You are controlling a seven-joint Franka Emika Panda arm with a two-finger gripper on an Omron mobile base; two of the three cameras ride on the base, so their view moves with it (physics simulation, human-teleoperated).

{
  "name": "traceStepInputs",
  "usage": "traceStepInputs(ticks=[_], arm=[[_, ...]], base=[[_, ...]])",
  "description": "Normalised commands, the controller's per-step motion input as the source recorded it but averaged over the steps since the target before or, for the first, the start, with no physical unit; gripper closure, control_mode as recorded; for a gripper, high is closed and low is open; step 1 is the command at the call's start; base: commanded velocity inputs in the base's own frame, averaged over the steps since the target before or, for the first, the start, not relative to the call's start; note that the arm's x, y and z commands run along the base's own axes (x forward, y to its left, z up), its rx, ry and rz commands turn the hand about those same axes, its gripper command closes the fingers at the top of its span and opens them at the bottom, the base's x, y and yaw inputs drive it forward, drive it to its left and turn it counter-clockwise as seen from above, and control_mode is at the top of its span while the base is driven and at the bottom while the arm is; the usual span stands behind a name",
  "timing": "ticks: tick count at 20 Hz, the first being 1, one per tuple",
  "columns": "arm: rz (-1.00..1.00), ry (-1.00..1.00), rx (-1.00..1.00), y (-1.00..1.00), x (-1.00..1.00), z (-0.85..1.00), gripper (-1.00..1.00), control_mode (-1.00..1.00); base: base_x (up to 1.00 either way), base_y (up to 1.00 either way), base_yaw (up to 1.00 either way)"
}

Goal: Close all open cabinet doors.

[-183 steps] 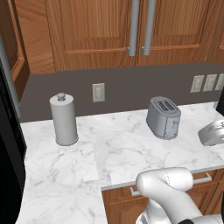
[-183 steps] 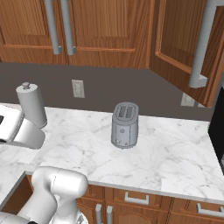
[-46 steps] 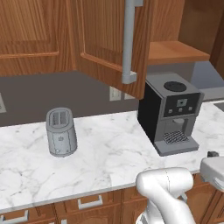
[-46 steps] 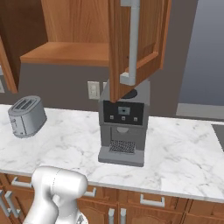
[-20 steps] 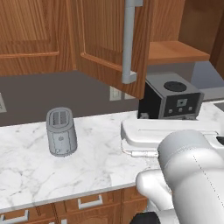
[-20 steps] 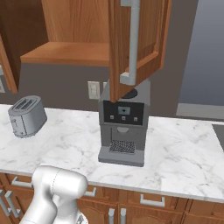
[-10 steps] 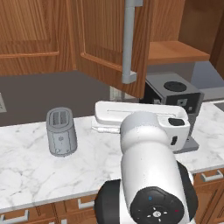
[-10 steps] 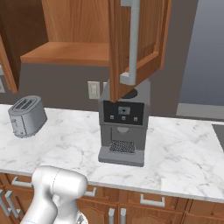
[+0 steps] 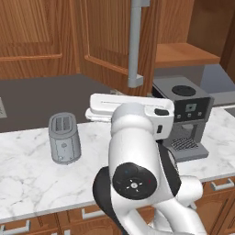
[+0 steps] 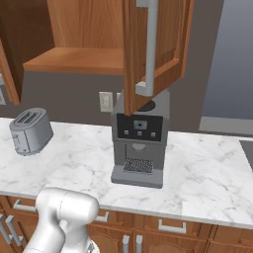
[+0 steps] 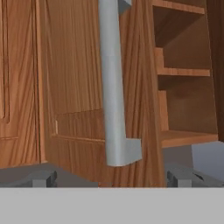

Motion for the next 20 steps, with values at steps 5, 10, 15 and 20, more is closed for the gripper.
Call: traceStepInputs(ticks=[5,10,15,20], arm=[[-0.03,-0.03,0.0,0.03,0.4,-0.06,-1.0,-1.0],[-0.03,-0.03,0.0,0.04,0.27,-0.18,-1.0,-1.0],[-0.04,-0.02,0.0,0.05,0.19,-0.17,-1.0,-1.0],[-0.03,-0.03,0.0,0.0,0.24,-0.11,-1.0,-1.0]], base=[[0.0,0.0,0.0],[0.0,0.0,0.0],[0.0,0.0,0.0],[0.0,0.0,0.0]])
